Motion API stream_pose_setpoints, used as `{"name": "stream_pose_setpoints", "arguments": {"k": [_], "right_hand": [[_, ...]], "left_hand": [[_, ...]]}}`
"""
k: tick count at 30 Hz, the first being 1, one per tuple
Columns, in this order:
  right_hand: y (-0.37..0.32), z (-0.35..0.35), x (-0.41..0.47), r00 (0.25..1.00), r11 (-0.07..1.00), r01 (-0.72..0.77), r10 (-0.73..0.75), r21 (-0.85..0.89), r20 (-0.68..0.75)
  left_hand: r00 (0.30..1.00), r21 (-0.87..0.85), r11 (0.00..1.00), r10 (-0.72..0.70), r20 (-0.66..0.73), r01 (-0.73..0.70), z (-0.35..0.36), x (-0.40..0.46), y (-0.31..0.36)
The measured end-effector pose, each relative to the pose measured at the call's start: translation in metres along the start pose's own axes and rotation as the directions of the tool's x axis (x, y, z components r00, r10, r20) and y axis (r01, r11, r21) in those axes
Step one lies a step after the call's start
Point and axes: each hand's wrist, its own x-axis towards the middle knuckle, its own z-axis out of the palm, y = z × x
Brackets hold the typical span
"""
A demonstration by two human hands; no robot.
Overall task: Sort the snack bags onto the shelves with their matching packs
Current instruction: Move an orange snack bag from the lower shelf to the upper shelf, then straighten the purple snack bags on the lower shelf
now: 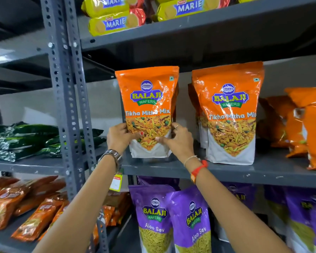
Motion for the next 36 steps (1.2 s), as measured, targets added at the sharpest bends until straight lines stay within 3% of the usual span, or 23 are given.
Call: {"name": "stream_pose_setpoints", "arguments": {"k": [9, 15, 20, 22, 24, 28, 32, 36], "right_hand": [[0.021, 0.022, 0.003, 0.997, 0.998, -0.068, 0.069, -0.018, 0.036], [0.014, 0.016, -0.009, 0.998, 0.999, -0.005, 0.008, -0.047, 0.063], [0.017, -0.002, -0.059, 0.982, 0.981, 0.135, -0.114, 0.137, -0.151], [0.032, -0.013, -0.093, 0.972, 0.96, 0.155, -0.106, 0.232, -0.21], [0.057, -0.023, -0.126, 0.975, 0.955, 0.117, -0.058, 0.274, -0.214], [0.14, -0.031, -0.177, 0.979, 0.958, -0.108, 0.149, 0.264, -0.142], [0.224, -0.033, -0.198, 0.936, 0.93, -0.338, 0.348, 0.141, -0.054], [0.283, -0.022, -0.195, 0.803, 0.812, -0.582, 0.563, 0.053, 0.193]], "left_hand": [[0.998, 0.054, 0.998, -0.027, 0.064, 0.023, 0.003, 0.004, -0.017], [0.992, 0.12, 0.992, -0.043, 0.12, 0.029, 0.0, 0.004, -0.02], [0.97, 0.195, 0.969, 0.182, -0.159, -0.15, 0.009, -0.031, -0.034], [0.925, 0.161, 0.953, 0.291, -0.245, -0.257, 0.017, -0.057, -0.052], [0.902, 0.103, 0.953, 0.304, -0.306, -0.286, 0.028, -0.085, -0.079], [0.932, -0.085, 0.98, 0.145, -0.332, -0.182, 0.063, -0.154, -0.136], [0.963, -0.163, 0.977, -0.17, -0.209, 0.137, 0.098, -0.213, -0.203], [0.895, -0.228, 0.872, -0.445, -0.001, 0.433, 0.127, -0.252, -0.239]]}}
